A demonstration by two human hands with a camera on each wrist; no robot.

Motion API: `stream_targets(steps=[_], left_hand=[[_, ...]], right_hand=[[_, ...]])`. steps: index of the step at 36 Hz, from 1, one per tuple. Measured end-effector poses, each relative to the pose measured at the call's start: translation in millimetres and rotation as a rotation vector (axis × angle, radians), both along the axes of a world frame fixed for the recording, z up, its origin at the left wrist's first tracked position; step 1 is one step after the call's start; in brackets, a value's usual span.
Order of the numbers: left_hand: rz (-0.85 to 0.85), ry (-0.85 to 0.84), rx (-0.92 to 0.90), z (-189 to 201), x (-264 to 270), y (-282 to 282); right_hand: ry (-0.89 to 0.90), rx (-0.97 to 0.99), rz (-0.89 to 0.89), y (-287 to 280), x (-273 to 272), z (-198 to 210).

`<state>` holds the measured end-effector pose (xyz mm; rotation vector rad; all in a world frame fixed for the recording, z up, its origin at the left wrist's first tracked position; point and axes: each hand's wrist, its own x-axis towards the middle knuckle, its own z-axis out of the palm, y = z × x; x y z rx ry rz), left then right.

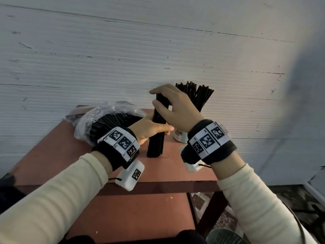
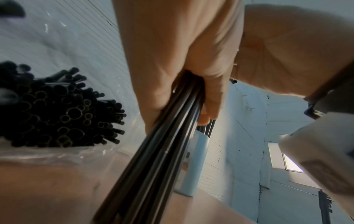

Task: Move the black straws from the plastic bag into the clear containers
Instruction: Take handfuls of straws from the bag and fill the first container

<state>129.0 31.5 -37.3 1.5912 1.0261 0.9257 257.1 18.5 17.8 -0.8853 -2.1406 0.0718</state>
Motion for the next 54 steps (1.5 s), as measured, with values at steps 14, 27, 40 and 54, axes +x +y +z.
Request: stream_targets(steps=[14,27,40,54], left_hand=[[-0.192,0.090,0.049,9.4,2.7,-21.6],[-0.371,0.228,0.139,22.9,38.2,-18.2],[0.274,0.269,0.092,14.6,72.3,53.2],[-0.042,0.319,0.084,4.9,68.6,90.9]], right_hand=[[0.342,-0.116,-0.028,-29.3,26.5,0.1],[0.045,-0.343,-0.024,-17.0,51.7,3.1],[0.404,-0.164,-0.212,31.4,102.8,68.1],[0.234,-0.250,-0.257,83.8,98.6,55.2]])
